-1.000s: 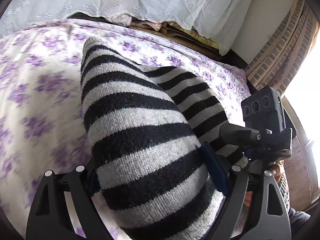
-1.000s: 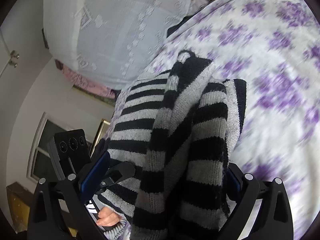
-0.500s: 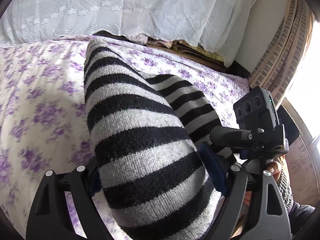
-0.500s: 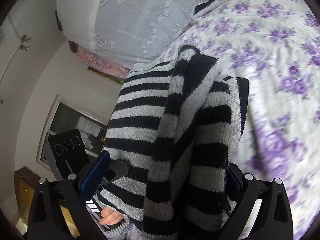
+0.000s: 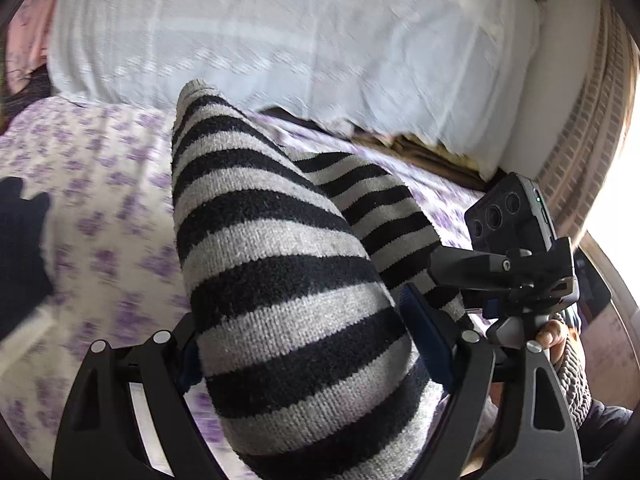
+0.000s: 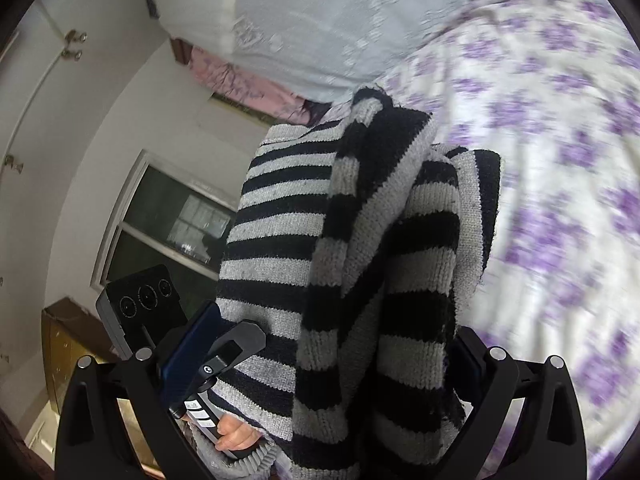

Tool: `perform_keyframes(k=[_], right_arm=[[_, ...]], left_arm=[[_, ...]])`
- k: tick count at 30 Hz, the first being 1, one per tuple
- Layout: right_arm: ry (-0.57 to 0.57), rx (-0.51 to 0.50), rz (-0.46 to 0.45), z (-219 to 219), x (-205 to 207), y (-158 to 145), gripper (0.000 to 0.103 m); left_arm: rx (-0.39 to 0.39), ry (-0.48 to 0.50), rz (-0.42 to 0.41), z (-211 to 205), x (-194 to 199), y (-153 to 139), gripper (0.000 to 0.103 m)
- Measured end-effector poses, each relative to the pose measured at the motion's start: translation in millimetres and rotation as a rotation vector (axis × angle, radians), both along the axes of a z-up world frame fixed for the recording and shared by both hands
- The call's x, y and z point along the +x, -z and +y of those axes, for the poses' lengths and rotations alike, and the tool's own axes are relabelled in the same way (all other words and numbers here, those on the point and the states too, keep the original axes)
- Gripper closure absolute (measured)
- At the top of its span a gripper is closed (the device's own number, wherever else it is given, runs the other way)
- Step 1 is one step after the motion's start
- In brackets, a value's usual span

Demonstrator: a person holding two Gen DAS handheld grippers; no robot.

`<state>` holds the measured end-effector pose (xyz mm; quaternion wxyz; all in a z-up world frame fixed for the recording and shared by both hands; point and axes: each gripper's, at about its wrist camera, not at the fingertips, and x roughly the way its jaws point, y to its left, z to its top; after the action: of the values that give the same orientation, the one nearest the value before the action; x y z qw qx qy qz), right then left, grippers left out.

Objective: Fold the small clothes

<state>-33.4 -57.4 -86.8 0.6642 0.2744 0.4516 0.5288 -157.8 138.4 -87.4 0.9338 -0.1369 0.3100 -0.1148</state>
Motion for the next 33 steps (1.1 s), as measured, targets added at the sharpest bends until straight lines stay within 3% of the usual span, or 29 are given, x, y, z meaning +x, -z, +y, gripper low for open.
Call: perform_keyframes(k=[11,18,24,29,33], right_arm=[[-0.204,0.093,-0.017,165.0,28.7,-69.6,0.003],[-0.31,0.085,-0.018,262.9,37.5,-82.9,0.003],[-0.352,0.051,0.025,323.8,48.1,-60.6,0.003],[-0.34,-0.053,0.064,344.2,53.0,-13.6,0.003],[-0.333,-0.101,0.07,343.4,59.7,14.8,0.003]], left_arm=[[0.051,-0.229,-0.107,129.1,-33.9,-59.8,0.021],[0.05,-0.353,-0.131,207.8,-48.9,-69.6,0.021],[-0.036,-0.441,-0.1,267.8,-56.2,-38.5,0.021],[-0.158,-0.479,-0.002,303.5,-49.9,20.1,0.021],[-0.145,-0.475,-0.051,300.9,-58.8,31.4,0.021]])
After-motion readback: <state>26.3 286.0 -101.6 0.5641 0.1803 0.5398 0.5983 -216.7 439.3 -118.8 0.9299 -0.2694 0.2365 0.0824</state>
